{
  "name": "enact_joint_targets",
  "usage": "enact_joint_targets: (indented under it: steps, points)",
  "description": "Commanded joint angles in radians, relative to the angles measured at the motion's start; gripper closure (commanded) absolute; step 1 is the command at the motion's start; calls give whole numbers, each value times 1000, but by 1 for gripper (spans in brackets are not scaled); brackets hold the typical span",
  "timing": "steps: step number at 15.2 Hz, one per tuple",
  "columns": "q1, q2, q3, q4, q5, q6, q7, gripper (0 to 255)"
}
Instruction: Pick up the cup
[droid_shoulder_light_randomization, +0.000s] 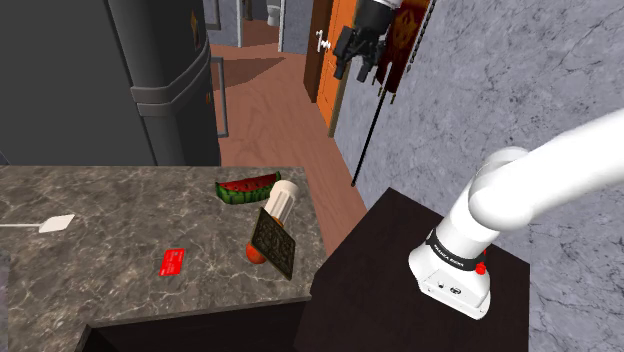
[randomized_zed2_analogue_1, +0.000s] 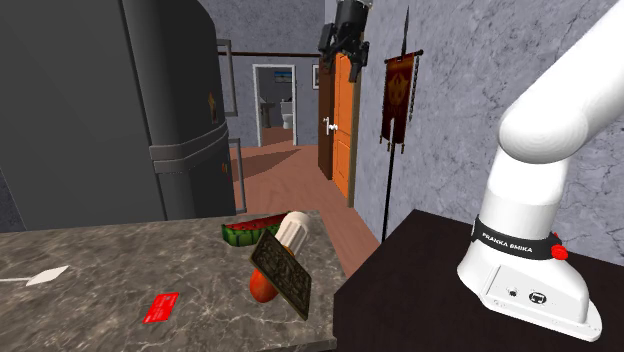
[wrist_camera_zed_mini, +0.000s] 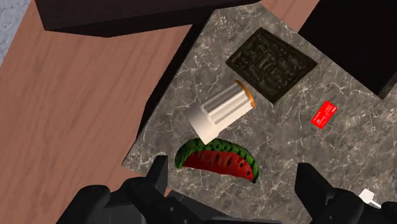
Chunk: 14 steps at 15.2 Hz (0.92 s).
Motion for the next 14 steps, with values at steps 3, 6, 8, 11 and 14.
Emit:
enact_joint_targets:
  steps: [3, 6, 8, 11, 14]
  points:
    - [-12, 170, -13, 42, 49, 36, 59, 0]
    - [-21, 288, -27, 74, 89, 53, 93, 0]
    - [-27, 367, -37, 97, 118, 63, 114, 0]
    - [-36, 483, -51, 132, 166, 73, 141, 0]
    - [-46, 597, -63, 167, 219, 81, 164, 0]
